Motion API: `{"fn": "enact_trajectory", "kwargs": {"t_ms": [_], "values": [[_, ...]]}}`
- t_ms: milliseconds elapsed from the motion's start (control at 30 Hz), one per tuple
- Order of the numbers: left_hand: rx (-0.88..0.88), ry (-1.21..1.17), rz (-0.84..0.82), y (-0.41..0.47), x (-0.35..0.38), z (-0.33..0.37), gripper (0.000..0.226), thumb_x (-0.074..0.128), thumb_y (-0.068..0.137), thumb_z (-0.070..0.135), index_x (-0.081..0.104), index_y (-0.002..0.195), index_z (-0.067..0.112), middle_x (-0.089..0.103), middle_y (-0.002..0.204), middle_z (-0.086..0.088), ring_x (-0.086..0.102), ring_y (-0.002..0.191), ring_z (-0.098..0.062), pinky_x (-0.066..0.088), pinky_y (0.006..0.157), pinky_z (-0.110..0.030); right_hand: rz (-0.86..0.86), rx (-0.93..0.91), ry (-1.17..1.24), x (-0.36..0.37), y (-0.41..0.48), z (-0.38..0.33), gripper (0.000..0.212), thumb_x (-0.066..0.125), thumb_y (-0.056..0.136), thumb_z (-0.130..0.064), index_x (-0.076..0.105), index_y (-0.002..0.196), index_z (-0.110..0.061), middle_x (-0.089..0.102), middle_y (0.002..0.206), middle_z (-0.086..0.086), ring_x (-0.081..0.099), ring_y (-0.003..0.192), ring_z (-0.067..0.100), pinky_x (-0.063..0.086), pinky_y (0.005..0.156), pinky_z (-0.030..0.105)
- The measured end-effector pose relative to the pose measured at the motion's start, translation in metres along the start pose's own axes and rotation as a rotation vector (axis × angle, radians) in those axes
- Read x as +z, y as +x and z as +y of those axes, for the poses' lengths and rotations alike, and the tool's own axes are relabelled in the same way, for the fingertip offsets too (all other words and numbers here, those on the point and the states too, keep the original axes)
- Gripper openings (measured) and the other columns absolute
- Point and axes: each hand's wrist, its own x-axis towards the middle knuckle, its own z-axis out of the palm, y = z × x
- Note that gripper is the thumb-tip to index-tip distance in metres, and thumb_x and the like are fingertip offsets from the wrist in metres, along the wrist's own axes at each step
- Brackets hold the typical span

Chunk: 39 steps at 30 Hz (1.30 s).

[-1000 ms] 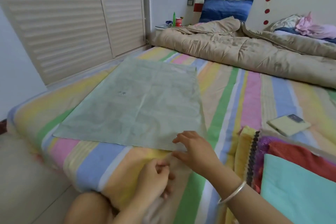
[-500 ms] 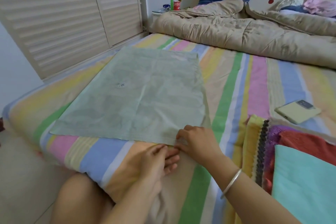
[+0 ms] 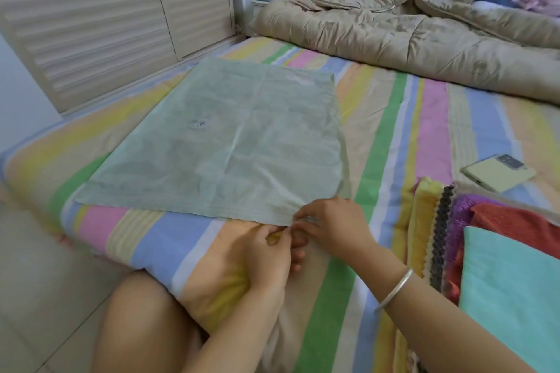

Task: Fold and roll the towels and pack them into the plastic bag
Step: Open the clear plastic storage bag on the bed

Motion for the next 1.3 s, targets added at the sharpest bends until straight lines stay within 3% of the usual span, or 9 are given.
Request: {"fn": "enact_trajectory", "kwargs": {"t_ms": [333, 433, 500, 600, 767, 933, 1067, 1200, 1300], "values": [[0.002, 0.0, -0.043, 0.001, -0.002, -0.004, 0.013, 0.062, 0.092, 0.013, 0.064, 0.104, 0.008, 0.075, 0.074, -0.008, 0.059, 0.046, -0.011, 0.042, 0.039, -0.022, 0.071, -0.018, 0.069, 0.005, -0.001, 0.005, 0.023, 0.058, 0.083, -0.051, 0.073, 0.092, -0.036, 0.074, 0.089, -0.01, 0.066, 0.082, 0.016, 0.049, 0.071, 0.031], [0.017, 0.019, -0.035, 0.002, -0.003, -0.005, 0.01, 0.061, 0.093, 0.012, 0.063, 0.101, 0.009, 0.075, 0.073, -0.007, 0.06, 0.046, -0.012, 0.043, 0.038, -0.023, 0.143, -0.112, -0.026, 0.006, -0.002, 0.003, 0.021, 0.056, 0.08, -0.043, 0.073, 0.08, -0.031, 0.072, 0.073, -0.007, 0.065, 0.064, 0.019, 0.046, 0.055, 0.029], [0.02, 0.037, -0.017, 0.003, -0.002, -0.005, 0.008, 0.061, 0.092, 0.013, 0.065, 0.098, 0.008, 0.074, 0.07, -0.007, 0.06, 0.045, -0.013, 0.042, 0.038, -0.023, 0.205, -0.217, -0.114, 0.006, -0.005, 0.0, 0.019, 0.053, 0.075, -0.034, 0.065, 0.063, -0.024, 0.062, 0.056, -0.004, 0.057, 0.047, 0.019, 0.034, 0.041, 0.025], [0.008, 0.038, -0.004, 0.004, 0.0, -0.005, 0.01, 0.062, 0.092, 0.013, 0.065, 0.095, 0.005, 0.072, 0.067, -0.007, 0.06, 0.044, -0.015, 0.041, 0.037, -0.023, 0.224, -0.33, -0.244, 0.009, -0.011, -0.005, 0.023, 0.068, 0.065, -0.018, 0.048, 0.055, -0.017, 0.049, 0.048, -0.003, 0.047, 0.038, 0.019, 0.025, 0.036, 0.025], [-0.02, 0.044, 0.023, 0.002, 0.004, -0.001, 0.016, 0.062, 0.091, 0.018, 0.069, 0.086, 0.005, 0.074, 0.067, -0.004, 0.064, 0.049, -0.014, 0.045, 0.041, -0.023, 0.263, -0.279, -0.274, 0.012, -0.012, -0.004, 0.027, 0.076, 0.068, -0.013, 0.05, 0.061, -0.015, 0.048, 0.05, -0.002, 0.045, 0.037, 0.021, 0.027, 0.033, 0.026], [-0.08, -0.003, -0.036, -0.002, 0.01, 0.012, 0.021, 0.054, 0.09, 0.013, 0.071, 0.086, 0.0, 0.075, 0.077, -0.011, 0.068, 0.062, -0.019, 0.056, 0.058, -0.03, 0.287, -0.193, -0.296, 0.0, -0.019, -0.005, 0.027, 0.077, 0.063, -0.013, 0.051, 0.06, -0.016, 0.047, 0.047, -0.003, 0.044, 0.034, 0.02, 0.016, 0.038, 0.022], [-0.025, 0.02, -0.077, -0.012, 0.028, 0.021, 0.02, 0.055, 0.089, 0.008, 0.07, 0.08, 0.0, 0.073, 0.07, -0.009, 0.065, 0.058, -0.017, 0.055, 0.059, -0.031, 0.343, -0.097, -0.24, -0.019, -0.027, 0.008, 0.016, 0.066, 0.066, -0.018, 0.051, 0.06, -0.017, 0.048, 0.043, -0.003, 0.042, 0.032, 0.021, 0.017, 0.037, 0.023], [0.065, 0.077, -0.098, -0.02, 0.043, 0.01, 0.019, 0.059, 0.089, 0.014, 0.071, 0.076, 0.007, 0.073, 0.071, -0.008, 0.067, 0.064, -0.021, 0.057, 0.071, -0.045, 0.342, -0.055, -0.225, -0.033, -0.04, 0.023, 0.017, 0.065, 0.07, -0.019, 0.051, 0.063, -0.018, 0.049, 0.044, -0.003, 0.04, 0.032, 0.021, 0.016, 0.038, 0.024], [0.142, 0.13, -0.058, -0.027, 0.048, 0.0, 0.02, 0.059, 0.091, 0.016, 0.07, 0.075, 0.012, 0.073, 0.068, -0.002, 0.07, 0.067, -0.02, 0.056, 0.072, -0.041, 0.348, -0.036, -0.192, -0.035, -0.045, 0.028, 0.012, 0.059, 0.074, -0.021, 0.051, 0.066, -0.019, 0.05, 0.045, -0.002, 0.039, 0.033, 0.023, 0.019, 0.037, 0.025]]}}
